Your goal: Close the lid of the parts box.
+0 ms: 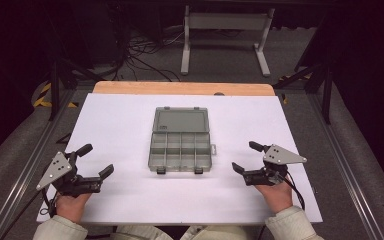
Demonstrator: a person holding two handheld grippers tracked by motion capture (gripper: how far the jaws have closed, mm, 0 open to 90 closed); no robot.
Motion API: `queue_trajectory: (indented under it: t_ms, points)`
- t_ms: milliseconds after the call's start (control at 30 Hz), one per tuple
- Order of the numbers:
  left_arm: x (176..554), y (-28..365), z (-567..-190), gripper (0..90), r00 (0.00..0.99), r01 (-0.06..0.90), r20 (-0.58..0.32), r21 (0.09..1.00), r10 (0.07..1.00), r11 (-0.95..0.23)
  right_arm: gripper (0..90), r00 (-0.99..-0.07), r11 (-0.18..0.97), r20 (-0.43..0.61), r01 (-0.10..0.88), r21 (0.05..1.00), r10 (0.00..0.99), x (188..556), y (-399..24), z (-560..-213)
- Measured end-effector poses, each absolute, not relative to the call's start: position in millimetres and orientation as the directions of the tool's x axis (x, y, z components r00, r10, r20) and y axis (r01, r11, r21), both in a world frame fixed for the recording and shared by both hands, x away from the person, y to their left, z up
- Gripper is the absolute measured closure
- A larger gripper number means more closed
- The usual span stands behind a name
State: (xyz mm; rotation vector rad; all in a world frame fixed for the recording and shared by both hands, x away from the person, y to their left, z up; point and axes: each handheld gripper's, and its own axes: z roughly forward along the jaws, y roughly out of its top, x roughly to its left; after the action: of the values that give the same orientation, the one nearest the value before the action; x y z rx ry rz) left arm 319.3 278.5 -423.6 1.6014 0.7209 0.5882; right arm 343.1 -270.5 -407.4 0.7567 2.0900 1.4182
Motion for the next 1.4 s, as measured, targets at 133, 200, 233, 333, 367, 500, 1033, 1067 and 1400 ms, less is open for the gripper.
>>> queue_trajectory:
  t_ms: [133,200,233,333,367,500,1033,1067,1400]
  points:
    - [320.4,278.5,-422.4,0.4,0.681,0.122,-0.031,0.99,0.732,-0.072,7.8,-0.723,0.304,-0.092,0.169,0.938,0.685,343.5,-270.0,-407.3]
    - [321.3,277.4,-421.9,0.4,0.687,0.121,-0.023,0.989,0.726,-0.083,7.8,-0.724,0.304,-0.092,0.168,0.938,0.683,343.8,-269.5,-407.2]
    - [321.6,276.4,-421.9,0.4,0.686,0.122,-0.02,0.989,0.728,-0.087,7.8,-0.725,0.306,-0.096,0.164,0.938,0.682,344.4,-269.1,-407.0]
    - [322.9,274.2,-422.0,0.4,0.691,0.135,-0.028,0.987,0.722,-0.091,8.0,-0.728,0.306,-0.091,0.168,0.937,0.679,345.6,-268.1,-406.7]
    - [322.9,274.2,-422.0,0.4,0.691,0.135,-0.028,0.987,0.722,-0.091,8.0,-0.728,0.306,-0.091,0.168,0.937,0.679,345.6,-268.1,-406.7]
    - [323.1,274.1,-421.1,0.4,0.694,0.135,-0.033,0.987,0.719,-0.086,8.0,-0.731,0.308,-0.095,0.164,0.937,0.676,346.0,-266.6,-405.7]
    - [340.3,265.7,-409.0,4.5,0.695,0.18,-0.081,0.982,0.714,-0.064,13.0,-0.746,0.302,-0.079,0.168,0.938,0.661,357.6,-256.0,-393.3]
    - [343.3,264.1,-406.9,4.5,0.699,0.182,-0.073,0.98,0.712,-0.079,13.0,-0.746,0.302,-0.079,0.168,0.938,0.661,357.6,-256.0,-393.3]
    - [377.2,249.9,-400.3,5.3,0.704,0.223,-0.078,0.968,0.706,-0.116,15.0,-0.735,0.281,-0.038,0.21,0.936,0.677,382.9,-248.4,-386.1]
